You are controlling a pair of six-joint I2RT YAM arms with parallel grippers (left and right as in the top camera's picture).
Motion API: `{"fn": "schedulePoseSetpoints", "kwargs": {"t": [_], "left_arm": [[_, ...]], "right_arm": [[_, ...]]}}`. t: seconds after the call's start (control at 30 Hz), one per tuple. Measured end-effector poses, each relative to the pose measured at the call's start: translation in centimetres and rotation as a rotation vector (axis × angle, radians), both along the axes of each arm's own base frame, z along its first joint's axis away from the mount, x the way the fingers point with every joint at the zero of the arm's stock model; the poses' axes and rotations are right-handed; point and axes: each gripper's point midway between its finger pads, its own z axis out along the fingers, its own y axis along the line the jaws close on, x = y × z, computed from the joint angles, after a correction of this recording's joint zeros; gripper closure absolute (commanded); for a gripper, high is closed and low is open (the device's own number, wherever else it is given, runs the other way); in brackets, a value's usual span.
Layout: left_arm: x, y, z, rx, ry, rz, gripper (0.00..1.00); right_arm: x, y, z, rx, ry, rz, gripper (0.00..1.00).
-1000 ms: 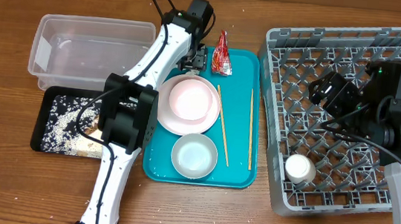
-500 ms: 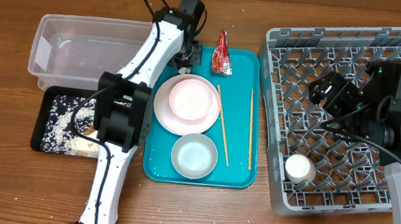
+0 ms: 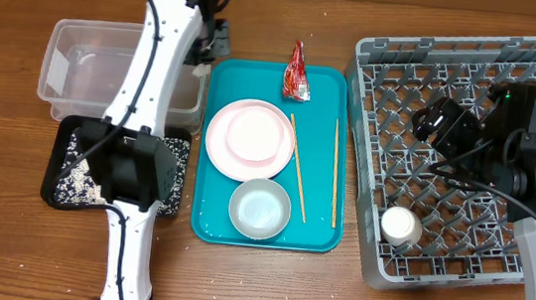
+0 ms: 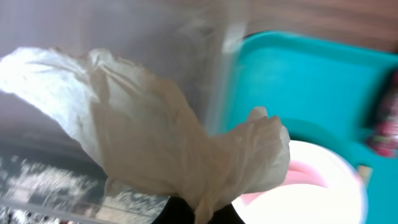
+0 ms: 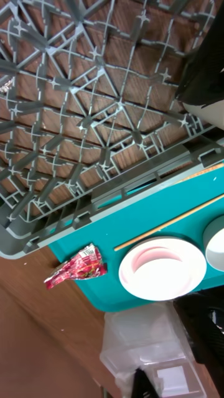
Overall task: Sort waste into correct bins and load items into the dishwasher
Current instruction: 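Carry the tissue to the clear plastic bin and release it, then grasp the red wrapper and drop it into the clear bin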
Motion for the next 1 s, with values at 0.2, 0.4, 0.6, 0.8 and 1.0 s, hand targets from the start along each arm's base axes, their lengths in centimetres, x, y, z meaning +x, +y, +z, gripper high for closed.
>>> {"fn": "schedulePoseSetpoints", "kwargs": {"t": [0.2, 0.4, 0.6, 0.8, 1.0], "left_arm": [[-0.6, 3.0, -1.2, -0.001, 0.052, 0.100, 0.34], [1.0, -1.4, -1.0, -0.058, -0.026, 0.022, 0.25], [6.6, -13.8, -0.8, -0.123, -0.351, -0.313, 0.11], [6.6, -18.5, -5.3, -0.181, -0.398, -0.430, 0.20], [6.0, -17.9, -7.6, -0.205, -0.351, -0.428, 0.24]], "right_arm": [[-0.2, 0.0, -0.2, 0.000, 0.012, 0.000, 0.00], [-0.2, 0.0, -0.1, 0.000, 0.010, -0.001, 0.00], [-0.2, 0.0, -0.1, 0.000, 0.010, -0.001, 0.00], [-0.2, 0.0, -0.1, 0.000, 0.010, 0.000, 0.00], [-0.2, 0.0, -0.1, 0.000, 0.010, 0.000, 0.00]]}}
